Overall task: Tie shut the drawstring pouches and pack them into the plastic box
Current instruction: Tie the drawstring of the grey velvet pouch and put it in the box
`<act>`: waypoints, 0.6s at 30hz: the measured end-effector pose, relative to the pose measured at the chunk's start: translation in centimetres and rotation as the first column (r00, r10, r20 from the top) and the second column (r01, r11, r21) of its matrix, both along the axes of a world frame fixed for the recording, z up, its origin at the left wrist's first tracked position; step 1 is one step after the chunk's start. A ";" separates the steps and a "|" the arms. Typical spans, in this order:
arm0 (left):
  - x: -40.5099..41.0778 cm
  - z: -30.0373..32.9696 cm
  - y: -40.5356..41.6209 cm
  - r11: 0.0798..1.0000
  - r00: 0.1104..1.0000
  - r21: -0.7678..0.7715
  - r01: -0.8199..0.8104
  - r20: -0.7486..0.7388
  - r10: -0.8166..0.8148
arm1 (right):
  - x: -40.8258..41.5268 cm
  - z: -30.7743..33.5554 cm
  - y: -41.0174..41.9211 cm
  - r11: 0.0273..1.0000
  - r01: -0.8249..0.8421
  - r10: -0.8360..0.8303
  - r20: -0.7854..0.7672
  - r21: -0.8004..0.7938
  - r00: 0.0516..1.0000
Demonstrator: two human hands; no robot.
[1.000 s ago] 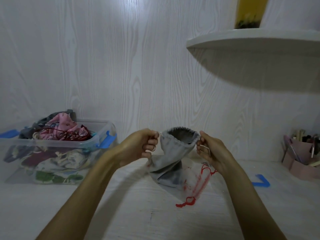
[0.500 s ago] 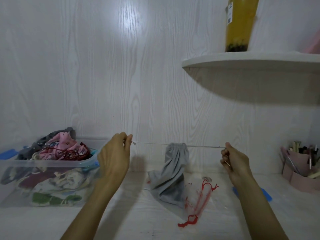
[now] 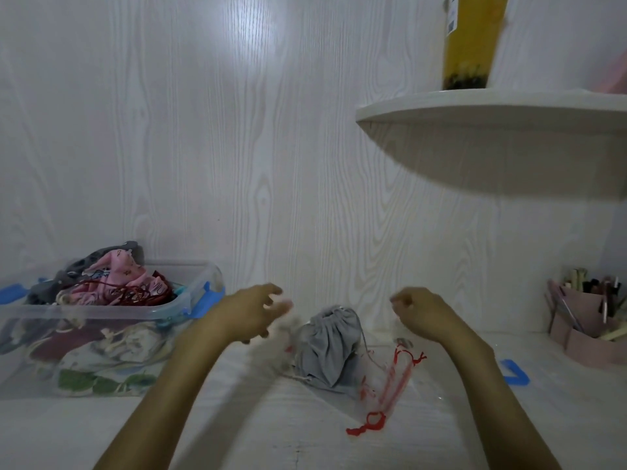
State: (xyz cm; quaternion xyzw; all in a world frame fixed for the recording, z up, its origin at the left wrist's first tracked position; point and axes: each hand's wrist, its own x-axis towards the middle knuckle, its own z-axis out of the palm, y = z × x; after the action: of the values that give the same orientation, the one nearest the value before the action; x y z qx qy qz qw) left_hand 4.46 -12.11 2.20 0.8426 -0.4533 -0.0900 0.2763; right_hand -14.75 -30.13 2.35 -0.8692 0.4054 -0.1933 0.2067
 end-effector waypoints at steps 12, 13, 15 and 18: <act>-2.1 -0.7 -1.6 0.990 0.961 -0.103 0.093 0.270 -0.063 | 2.0 0.1 3.9 0.978 -0.200 0.207 0.119 -0.067 0.971; -1.9 -0.2 -1.1 0.985 0.970 -0.150 0.086 0.238 -0.048 | 1.7 0.4 3.7 0.978 -0.209 0.209 0.183 -0.023 0.961; -1.3 0.6 -0.2 0.971 0.985 -0.206 0.125 0.139 -0.098 | 0.9 1.3 3.9 0.941 -0.309 0.263 0.281 0.137 0.923; -0.9 1.3 0.6 0.926 0.962 -0.305 0.222 -0.085 -0.258 | 0.1 2.3 4.5 0.796 -0.486 0.314 0.441 0.361 0.841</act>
State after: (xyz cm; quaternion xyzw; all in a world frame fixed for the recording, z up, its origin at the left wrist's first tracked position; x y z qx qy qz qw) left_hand 3.53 -11.52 3.51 0.7232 -0.5436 -0.1068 0.4124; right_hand -14.61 -25.59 4.70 -0.8114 0.1981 -0.1983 0.5129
